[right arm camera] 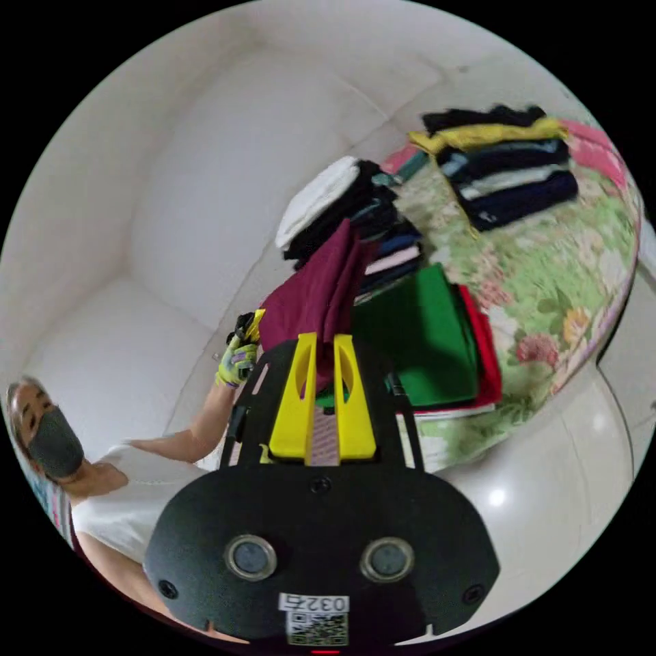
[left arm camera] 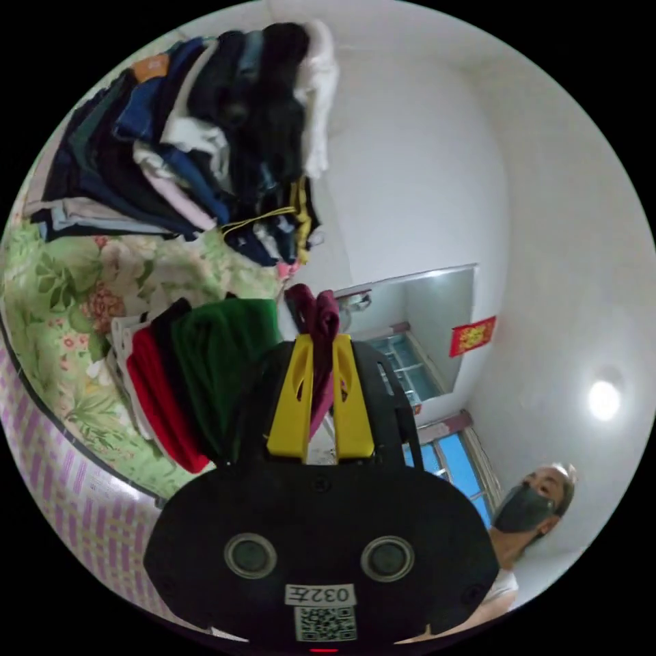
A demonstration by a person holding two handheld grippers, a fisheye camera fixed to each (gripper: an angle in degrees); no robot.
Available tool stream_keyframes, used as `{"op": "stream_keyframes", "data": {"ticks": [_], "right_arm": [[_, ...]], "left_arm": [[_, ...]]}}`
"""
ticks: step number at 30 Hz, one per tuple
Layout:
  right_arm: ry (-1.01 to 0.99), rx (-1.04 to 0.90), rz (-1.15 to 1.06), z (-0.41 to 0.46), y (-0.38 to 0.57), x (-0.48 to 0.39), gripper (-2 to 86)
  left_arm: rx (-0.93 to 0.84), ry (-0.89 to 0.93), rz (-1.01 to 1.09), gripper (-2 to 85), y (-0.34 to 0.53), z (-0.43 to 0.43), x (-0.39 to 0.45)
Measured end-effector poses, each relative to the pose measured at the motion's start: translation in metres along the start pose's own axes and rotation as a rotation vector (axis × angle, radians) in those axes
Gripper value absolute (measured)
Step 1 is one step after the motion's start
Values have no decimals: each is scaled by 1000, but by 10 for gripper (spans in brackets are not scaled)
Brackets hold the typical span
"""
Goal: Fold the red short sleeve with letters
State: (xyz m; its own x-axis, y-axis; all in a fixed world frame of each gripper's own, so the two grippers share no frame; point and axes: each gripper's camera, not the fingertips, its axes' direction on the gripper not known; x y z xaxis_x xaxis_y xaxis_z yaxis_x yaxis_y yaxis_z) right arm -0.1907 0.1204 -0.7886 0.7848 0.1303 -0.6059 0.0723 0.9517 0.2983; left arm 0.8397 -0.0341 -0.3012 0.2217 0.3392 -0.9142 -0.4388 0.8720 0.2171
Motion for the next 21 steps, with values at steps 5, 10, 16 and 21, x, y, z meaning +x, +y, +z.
{"op": "stream_keyframes", "data": {"ticks": [5,10,16,21], "right_arm": [[-159,16,247,-5,41,117,47],[-267,30,257,-30,63,121,42],[-339,59,351,-49,104,139,36],[-329,45,386,-42,132,159,39]], "left_arm": [[-6,9,-153,1,-21,24,-32],[-52,30,-165,-1,-27,14,2],[-73,-38,-245,4,-28,14,15],[-99,-39,-208,14,-21,21,17]]}}
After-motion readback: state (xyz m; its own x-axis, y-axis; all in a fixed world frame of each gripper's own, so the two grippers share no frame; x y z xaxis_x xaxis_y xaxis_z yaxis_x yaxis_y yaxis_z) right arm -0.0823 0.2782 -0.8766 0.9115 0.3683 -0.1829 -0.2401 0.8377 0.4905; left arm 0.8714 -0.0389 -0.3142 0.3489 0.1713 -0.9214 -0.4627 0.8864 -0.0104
